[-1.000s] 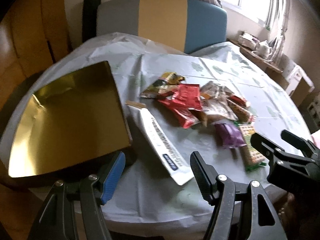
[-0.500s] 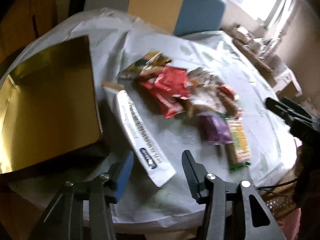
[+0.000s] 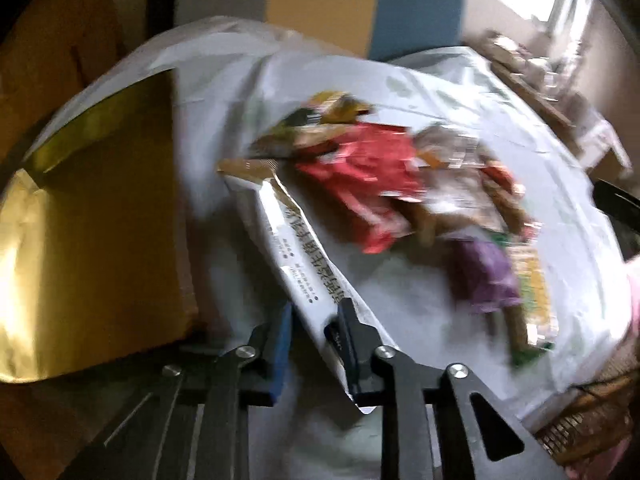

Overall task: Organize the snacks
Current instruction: 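Move the left gripper toward the white stick packet near the box, then grasp the white stick packet with the left gripper and lift it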

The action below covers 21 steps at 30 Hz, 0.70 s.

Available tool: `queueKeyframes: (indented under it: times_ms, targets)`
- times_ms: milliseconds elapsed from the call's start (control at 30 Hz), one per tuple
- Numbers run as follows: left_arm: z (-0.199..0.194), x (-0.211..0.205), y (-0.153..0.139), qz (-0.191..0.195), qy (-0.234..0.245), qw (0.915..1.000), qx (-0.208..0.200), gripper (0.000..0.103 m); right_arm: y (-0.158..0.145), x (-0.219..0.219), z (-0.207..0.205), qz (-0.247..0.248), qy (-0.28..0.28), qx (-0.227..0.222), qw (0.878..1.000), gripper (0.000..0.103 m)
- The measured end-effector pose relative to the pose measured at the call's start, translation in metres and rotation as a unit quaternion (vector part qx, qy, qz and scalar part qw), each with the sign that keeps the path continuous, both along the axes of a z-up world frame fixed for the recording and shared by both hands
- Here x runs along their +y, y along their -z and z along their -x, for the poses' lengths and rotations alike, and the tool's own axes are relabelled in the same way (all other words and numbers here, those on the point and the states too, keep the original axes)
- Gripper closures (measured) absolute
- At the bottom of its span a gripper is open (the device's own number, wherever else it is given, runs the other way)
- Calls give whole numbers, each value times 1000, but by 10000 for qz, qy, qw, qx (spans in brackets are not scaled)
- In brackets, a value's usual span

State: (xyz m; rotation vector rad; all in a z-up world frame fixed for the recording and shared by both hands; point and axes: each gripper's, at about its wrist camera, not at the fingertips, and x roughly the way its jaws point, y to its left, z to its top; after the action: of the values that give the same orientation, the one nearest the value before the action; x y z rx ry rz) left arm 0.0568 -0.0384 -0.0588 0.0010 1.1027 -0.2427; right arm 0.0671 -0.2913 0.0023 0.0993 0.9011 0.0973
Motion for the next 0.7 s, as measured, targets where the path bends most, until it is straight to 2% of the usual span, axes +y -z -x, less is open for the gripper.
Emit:
queueKeyframes:
  times_ms: [100,167,233,300,433,600,700]
  targets:
    - [10,-14,-5,124,635,9978,-154,84,-1,-2,0,-108,12,-27,9999,0]
    - [12,-14,-5,263,797,9964,-116,83,-1,-3,0,-134,55,-18,9999,0]
    - [12,-7,-4,379,695,9968,64,82,0,-6,-1,-180,110,34,9998,0]
    - [8,4,-6,408,412,9981,194,71,1,-7,-2,-202,161,86,9996,0]
    - [-6,14,-6,392,27,9985,372,66,7,-9,-5,-243,213,267,9991,0]
    - [-13,-5,0,37,44,9995,311,65,12,-9,-6,-207,192,420,9987,0]
    - [-18,-10,4,-42,43,9998,213,64,17,-9,-7,-195,202,540,9981,0]
